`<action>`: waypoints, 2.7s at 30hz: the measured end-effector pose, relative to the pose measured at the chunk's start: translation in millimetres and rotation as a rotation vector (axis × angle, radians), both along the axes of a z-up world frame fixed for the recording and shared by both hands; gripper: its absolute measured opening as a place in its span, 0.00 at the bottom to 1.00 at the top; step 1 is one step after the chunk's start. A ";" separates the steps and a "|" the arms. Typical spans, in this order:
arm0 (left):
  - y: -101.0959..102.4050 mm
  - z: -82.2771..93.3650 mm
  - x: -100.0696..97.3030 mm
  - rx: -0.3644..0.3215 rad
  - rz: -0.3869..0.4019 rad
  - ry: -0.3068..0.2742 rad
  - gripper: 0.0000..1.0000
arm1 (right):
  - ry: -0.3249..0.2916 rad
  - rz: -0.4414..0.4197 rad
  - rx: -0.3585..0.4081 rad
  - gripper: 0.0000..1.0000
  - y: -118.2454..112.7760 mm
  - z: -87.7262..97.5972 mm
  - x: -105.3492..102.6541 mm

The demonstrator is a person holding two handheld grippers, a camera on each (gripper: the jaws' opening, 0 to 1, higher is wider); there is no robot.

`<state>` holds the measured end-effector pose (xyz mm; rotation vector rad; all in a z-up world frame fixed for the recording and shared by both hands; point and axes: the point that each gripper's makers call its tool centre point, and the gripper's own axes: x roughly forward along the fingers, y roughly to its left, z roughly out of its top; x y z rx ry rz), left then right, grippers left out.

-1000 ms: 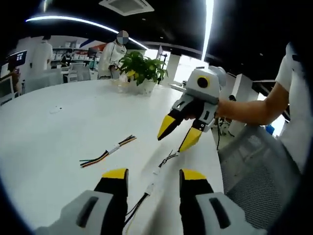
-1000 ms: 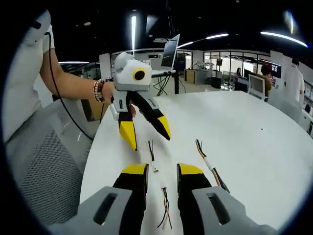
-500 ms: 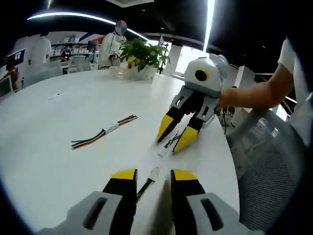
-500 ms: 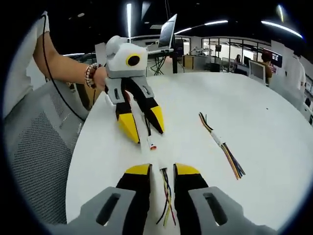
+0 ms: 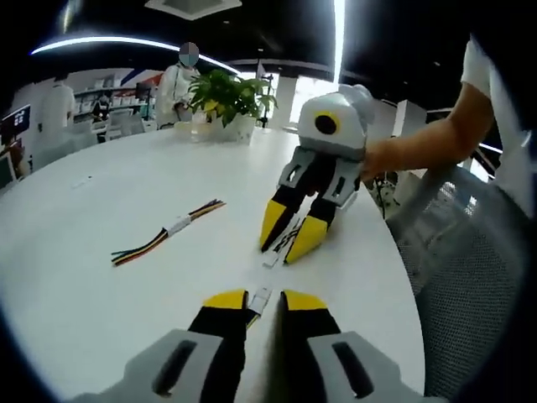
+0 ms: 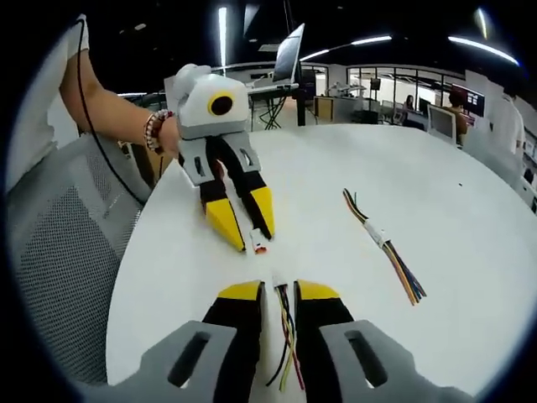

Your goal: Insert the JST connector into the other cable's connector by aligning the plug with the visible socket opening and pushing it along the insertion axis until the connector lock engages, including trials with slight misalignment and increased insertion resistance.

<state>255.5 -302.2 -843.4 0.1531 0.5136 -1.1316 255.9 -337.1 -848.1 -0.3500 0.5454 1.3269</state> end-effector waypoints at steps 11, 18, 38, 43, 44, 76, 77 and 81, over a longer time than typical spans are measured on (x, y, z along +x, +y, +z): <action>2.5 0.0 -2.3 -0.092 -0.027 -0.094 0.07 | -0.087 0.068 0.129 0.05 6.5 -1.6 -5.8; 6.4 0.7 -1.3 -0.135 -0.021 -0.087 0.01 | -0.070 0.042 0.216 0.05 6.6 -0.7 -4.3; 4.8 1.6 -0.9 -0.112 -0.031 -0.012 0.00 | -0.020 0.062 0.197 0.04 11.6 13.3 -6.7; 0.3 17.5 -1.9 -0.121 -0.055 -0.039 0.00 | -0.097 0.056 0.211 0.04 12.5 37.3 3.2; -1.2 21.3 -2.3 -0.126 -0.062 -0.050 0.00 | -0.102 0.059 0.211 0.04 12.5 39.0 2.6; -12.9 36.3 -23.1 -0.005 -0.229 -0.194 0.00 | -0.109 0.236 0.074 0.04 19.4 30.2 -30.9; -12.7 36.1 -23.5 -0.005 -0.232 -0.193 0.00 | -0.107 0.239 0.072 0.04 19.0 30.0 -31.1; -12.0 36.7 -24.5 -0.012 -0.241 -0.192 0.00 | -0.101 0.248 0.073 0.04 18.7 31.4 -32.6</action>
